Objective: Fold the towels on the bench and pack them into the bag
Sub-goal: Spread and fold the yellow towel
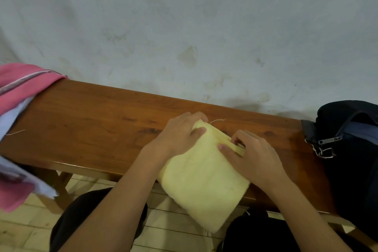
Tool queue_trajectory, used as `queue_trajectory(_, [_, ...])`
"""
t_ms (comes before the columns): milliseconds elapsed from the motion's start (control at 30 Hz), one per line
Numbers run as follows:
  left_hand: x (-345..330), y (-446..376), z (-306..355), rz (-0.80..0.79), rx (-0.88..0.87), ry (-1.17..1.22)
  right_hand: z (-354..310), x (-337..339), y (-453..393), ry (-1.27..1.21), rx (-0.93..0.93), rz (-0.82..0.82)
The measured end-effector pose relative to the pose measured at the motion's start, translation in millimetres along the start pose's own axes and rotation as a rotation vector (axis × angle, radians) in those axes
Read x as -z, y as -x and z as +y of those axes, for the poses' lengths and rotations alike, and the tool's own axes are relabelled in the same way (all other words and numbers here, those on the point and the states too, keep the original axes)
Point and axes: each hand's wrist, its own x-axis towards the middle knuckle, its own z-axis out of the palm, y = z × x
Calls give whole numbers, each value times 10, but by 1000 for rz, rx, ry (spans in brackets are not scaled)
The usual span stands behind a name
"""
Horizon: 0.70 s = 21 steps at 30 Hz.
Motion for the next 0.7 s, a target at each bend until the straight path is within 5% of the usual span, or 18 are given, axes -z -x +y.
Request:
queue_trajectory(267, [-80, -55, 25, 57, -14, -85, 44, 31, 91, -51, -33, -52])
queue_trajectory(500, [-99, -53, 45, 94, -25, -105, 87, 13, 139, -379, -118, 77])
queue_trajectory(700, [-65, -48, 50, 98, 2, -187, 104, 27, 141, -429, -188, -46])
